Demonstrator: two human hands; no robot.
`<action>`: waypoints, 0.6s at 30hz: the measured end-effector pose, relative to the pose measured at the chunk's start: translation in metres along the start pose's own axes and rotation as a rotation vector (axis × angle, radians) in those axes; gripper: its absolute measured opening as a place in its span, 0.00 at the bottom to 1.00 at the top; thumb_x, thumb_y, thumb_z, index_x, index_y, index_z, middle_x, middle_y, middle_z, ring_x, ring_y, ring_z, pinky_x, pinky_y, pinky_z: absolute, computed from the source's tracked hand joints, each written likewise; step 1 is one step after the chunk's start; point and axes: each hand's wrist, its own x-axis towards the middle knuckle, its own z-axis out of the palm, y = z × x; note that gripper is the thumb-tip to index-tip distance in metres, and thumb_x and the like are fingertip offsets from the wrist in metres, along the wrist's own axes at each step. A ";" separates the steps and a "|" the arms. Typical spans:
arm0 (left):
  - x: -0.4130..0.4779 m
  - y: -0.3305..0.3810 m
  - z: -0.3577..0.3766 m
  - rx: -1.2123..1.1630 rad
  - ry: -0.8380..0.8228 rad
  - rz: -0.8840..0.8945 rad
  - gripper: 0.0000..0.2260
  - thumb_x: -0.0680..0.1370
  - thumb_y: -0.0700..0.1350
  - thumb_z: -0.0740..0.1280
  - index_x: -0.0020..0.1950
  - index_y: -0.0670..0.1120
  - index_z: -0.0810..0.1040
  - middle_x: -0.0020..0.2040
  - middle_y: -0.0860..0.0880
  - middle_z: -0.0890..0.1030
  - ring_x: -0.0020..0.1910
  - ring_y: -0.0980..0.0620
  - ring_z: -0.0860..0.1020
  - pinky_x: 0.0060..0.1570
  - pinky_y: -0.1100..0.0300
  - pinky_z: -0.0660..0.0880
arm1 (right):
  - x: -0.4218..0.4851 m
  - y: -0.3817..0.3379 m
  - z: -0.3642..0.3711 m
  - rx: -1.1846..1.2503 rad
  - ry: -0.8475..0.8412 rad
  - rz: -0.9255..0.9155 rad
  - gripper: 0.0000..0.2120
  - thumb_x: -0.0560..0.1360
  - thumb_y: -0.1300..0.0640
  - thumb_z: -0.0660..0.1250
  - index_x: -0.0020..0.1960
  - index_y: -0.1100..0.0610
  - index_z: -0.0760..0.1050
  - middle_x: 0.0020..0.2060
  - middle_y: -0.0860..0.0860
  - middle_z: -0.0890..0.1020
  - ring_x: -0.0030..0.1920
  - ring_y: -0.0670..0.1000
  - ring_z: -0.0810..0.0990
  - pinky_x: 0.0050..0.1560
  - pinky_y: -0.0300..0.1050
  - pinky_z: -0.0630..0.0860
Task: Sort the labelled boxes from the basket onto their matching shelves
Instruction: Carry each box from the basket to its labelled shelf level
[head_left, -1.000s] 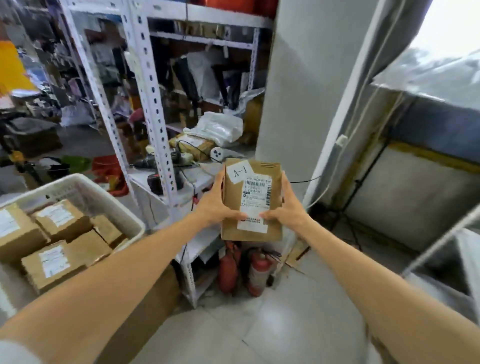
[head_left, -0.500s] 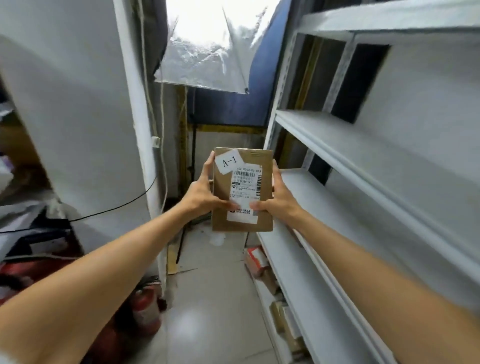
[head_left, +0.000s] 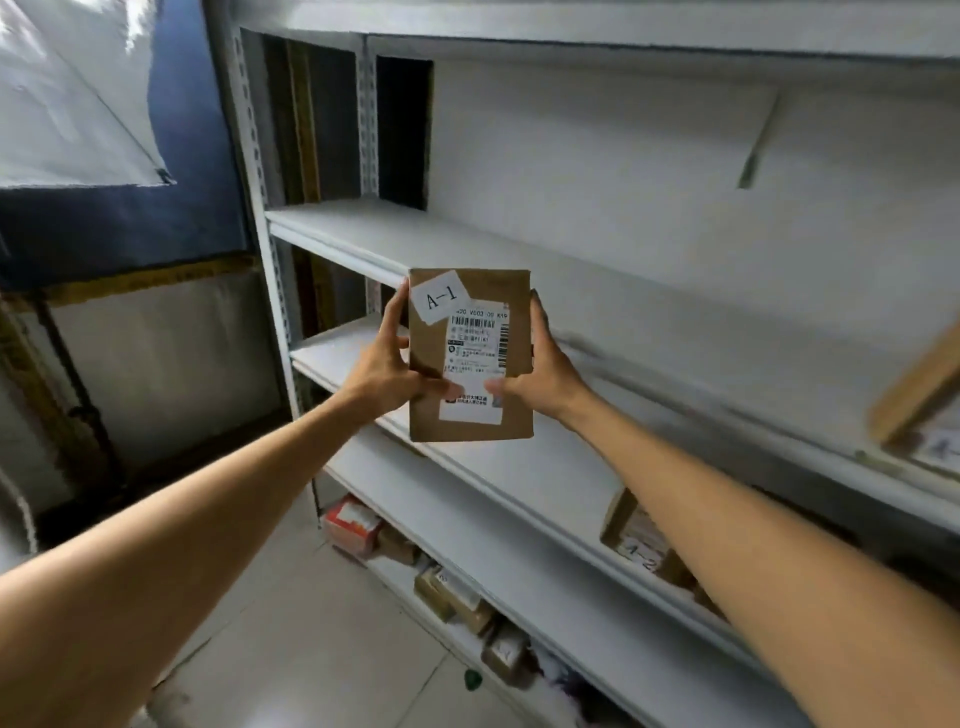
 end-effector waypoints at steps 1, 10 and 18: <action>0.006 0.005 0.010 -0.007 -0.030 0.019 0.57 0.63 0.36 0.80 0.77 0.61 0.46 0.57 0.56 0.73 0.58 0.50 0.76 0.43 0.58 0.81 | -0.005 0.002 -0.011 -0.011 0.034 0.012 0.57 0.69 0.67 0.74 0.78 0.45 0.34 0.71 0.51 0.69 0.67 0.51 0.71 0.63 0.50 0.74; 0.036 0.050 0.092 -0.037 -0.181 0.204 0.61 0.60 0.39 0.82 0.76 0.66 0.43 0.65 0.44 0.76 0.54 0.47 0.81 0.50 0.46 0.80 | -0.054 0.017 -0.089 -0.136 0.318 0.100 0.58 0.71 0.65 0.74 0.77 0.50 0.29 0.73 0.54 0.67 0.68 0.54 0.70 0.57 0.41 0.69; 0.064 0.121 0.166 -0.112 -0.307 0.302 0.60 0.62 0.35 0.80 0.78 0.60 0.41 0.69 0.43 0.71 0.64 0.42 0.75 0.54 0.42 0.78 | -0.088 0.020 -0.169 -0.260 0.548 0.102 0.57 0.71 0.65 0.73 0.76 0.50 0.28 0.73 0.55 0.65 0.69 0.54 0.70 0.60 0.45 0.71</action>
